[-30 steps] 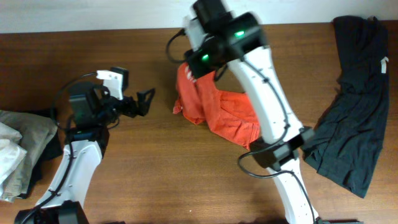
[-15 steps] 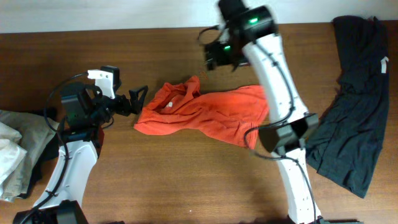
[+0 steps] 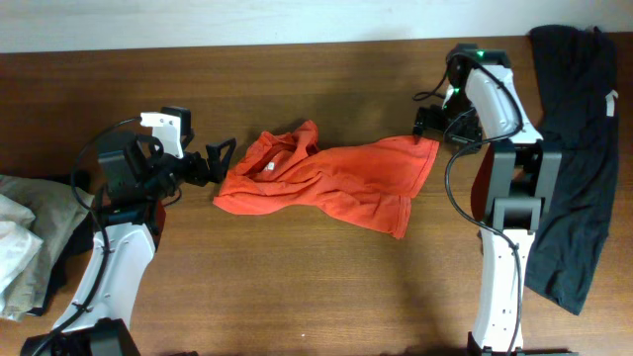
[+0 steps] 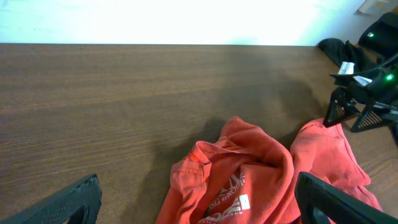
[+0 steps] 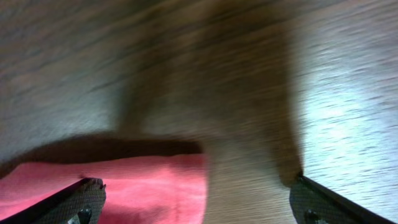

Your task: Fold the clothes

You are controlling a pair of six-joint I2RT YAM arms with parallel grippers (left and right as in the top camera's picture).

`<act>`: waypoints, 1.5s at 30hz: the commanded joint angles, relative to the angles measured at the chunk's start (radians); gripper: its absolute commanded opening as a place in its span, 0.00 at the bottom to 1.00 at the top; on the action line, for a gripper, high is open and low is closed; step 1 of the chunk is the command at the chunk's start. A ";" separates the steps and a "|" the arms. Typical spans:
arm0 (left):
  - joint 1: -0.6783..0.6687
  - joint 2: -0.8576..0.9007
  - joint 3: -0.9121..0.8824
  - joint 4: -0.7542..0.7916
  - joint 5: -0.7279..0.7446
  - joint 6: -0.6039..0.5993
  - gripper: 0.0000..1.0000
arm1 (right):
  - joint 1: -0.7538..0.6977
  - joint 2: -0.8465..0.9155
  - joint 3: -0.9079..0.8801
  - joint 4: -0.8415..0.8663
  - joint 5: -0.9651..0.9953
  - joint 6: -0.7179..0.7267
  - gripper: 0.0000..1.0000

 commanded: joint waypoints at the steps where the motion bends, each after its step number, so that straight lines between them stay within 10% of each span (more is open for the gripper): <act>1: 0.002 0.000 0.021 -0.002 0.018 -0.002 0.99 | 0.023 -0.013 -0.044 0.058 -0.029 0.005 0.94; 6: 0.002 0.000 0.021 0.003 0.018 -0.002 0.99 | 0.115 -0.013 -0.107 0.145 -0.105 -0.003 0.75; 8: 0.002 0.000 0.021 0.004 0.018 -0.003 0.99 | 0.145 -0.013 -0.107 0.144 -0.105 -0.002 0.04; 15: 0.002 0.000 0.021 0.009 0.018 -0.003 0.99 | 0.145 -0.094 0.093 0.041 0.063 -0.051 0.04; 22: 0.001 0.000 0.021 0.008 0.019 -0.003 0.99 | 0.145 -0.166 0.903 -0.277 0.091 -0.051 0.04; 28: 0.002 0.000 0.021 0.021 0.097 -0.003 0.99 | 0.214 -0.459 0.902 -0.218 0.045 -0.093 0.04; 29: 0.002 0.000 0.021 0.020 0.097 -0.003 0.95 | 0.228 -0.495 0.902 -0.208 0.054 -0.097 0.04; 31: 0.002 0.000 0.021 0.021 0.098 -0.003 0.50 | 0.253 -0.573 0.902 -0.206 0.053 -0.097 0.04; 35: 0.002 0.001 0.021 0.123 0.097 -0.029 0.48 | 0.311 -0.688 0.901 -0.208 0.053 -0.127 0.04; 37: 0.002 0.001 0.021 0.262 0.097 -0.144 0.23 | 0.311 -0.691 0.901 -0.216 0.041 -0.128 0.04; 39: 0.002 0.001 0.021 0.441 0.084 -0.322 0.19 | 0.311 -0.699 0.901 -0.207 -0.062 -0.143 0.04; 45: -0.028 0.009 0.021 0.367 -0.081 -0.361 0.01 | 0.344 -0.694 0.877 -0.231 -0.013 -0.172 0.04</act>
